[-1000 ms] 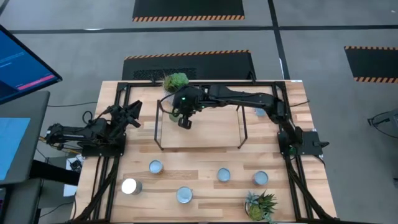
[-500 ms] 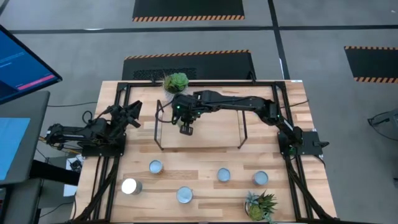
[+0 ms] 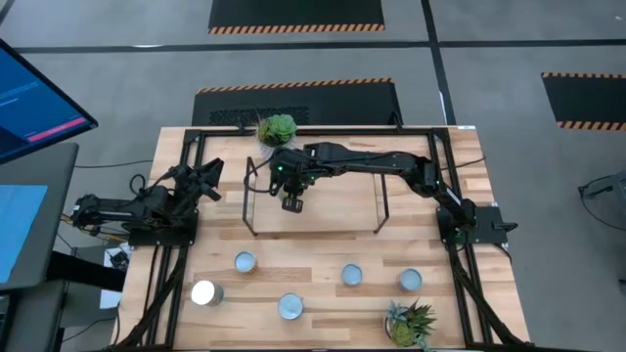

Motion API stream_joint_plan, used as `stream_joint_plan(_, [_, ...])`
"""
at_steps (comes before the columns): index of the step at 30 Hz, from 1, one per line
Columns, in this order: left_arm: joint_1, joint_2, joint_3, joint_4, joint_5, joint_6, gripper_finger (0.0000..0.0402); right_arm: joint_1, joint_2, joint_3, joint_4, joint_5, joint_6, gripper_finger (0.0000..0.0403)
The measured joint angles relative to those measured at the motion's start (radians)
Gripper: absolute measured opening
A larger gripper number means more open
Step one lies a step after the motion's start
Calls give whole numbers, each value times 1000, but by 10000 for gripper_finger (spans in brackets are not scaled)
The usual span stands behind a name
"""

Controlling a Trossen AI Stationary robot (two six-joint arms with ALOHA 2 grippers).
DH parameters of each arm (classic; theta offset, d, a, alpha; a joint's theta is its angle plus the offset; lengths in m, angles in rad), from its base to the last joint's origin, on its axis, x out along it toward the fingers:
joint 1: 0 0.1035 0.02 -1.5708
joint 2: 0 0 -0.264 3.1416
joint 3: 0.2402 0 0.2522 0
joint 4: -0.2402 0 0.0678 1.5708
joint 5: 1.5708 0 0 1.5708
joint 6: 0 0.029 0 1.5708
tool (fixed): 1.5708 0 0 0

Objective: Pick and place cans onto a shelf
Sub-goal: Put the canned pears on the shelf

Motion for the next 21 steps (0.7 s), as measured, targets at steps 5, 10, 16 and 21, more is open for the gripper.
stream_joint_plan(5, [0,0,0,0,0,1,105,0,0,0,6,-2,-8,66])
stream_joint_plan(10, [0,0,0,0,-1,1,105,0,0,0,37,-2,-8,78])
stream_joint_plan(16, [0,0,0,-2,-1,1,105,0,-22,43,-8,30,-8,77])
stream_joint_plan(21, [0,0,0,-10,-1,0,105,-18,-21,104,-181,84,-9,75])
